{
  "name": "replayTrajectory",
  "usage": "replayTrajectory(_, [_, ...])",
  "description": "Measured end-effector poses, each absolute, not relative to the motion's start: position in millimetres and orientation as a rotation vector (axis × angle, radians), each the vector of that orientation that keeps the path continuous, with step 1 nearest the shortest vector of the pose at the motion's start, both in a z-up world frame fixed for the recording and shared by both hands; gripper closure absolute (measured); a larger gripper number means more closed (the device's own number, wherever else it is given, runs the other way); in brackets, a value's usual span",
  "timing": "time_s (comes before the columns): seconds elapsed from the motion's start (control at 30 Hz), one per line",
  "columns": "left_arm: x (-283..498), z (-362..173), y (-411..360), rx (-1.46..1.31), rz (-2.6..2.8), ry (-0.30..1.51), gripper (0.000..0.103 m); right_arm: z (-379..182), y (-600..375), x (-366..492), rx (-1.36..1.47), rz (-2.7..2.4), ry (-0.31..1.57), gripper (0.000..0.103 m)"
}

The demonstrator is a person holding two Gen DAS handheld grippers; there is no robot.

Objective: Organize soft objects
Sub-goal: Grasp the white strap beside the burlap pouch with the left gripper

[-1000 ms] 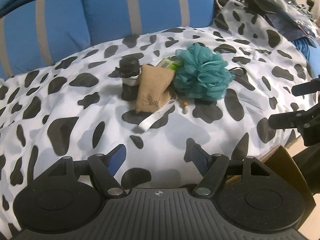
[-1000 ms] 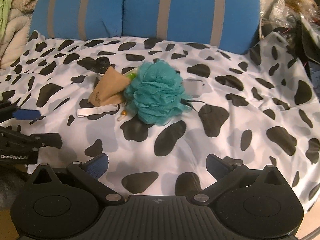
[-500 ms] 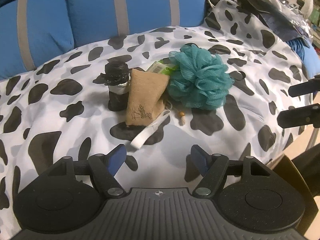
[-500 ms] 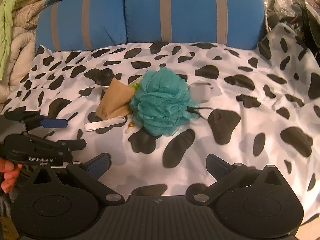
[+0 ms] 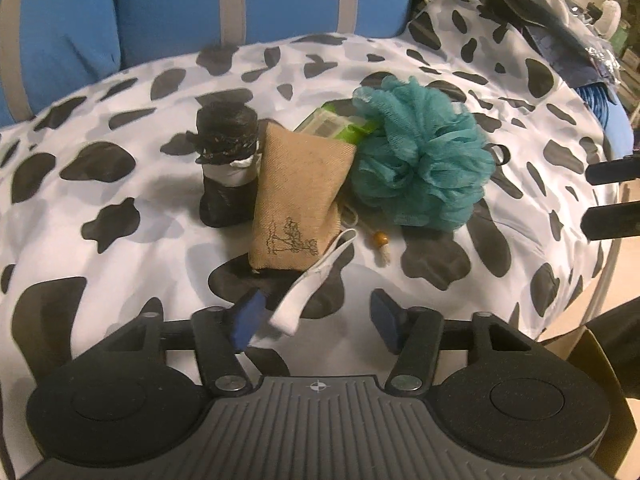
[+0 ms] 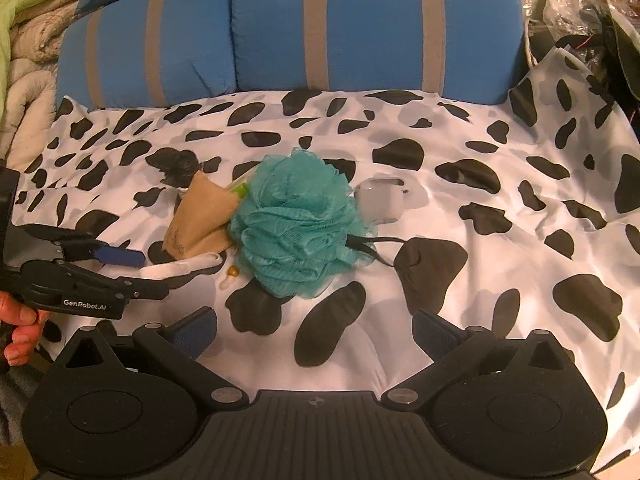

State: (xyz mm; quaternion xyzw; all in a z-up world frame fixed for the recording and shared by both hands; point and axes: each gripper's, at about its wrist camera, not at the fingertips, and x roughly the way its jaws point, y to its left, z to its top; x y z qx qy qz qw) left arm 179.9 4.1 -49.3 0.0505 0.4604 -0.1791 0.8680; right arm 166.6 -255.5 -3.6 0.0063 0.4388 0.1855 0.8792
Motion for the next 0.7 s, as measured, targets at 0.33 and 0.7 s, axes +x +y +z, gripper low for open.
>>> replayTrajectory(0.33, [201.7,-66.9,15.3,0.052,-0.462,1.011,0.073,-1.5,-254.6,173.0,0.036,0.387,0.866,0.000])
replayTrajectory(0.7, [201.4,-64.7,5.5,0.082,-0.462,1.048,0.100,-0.9,-246.7,170.5,-0.017,0.403,0.841,0.000])
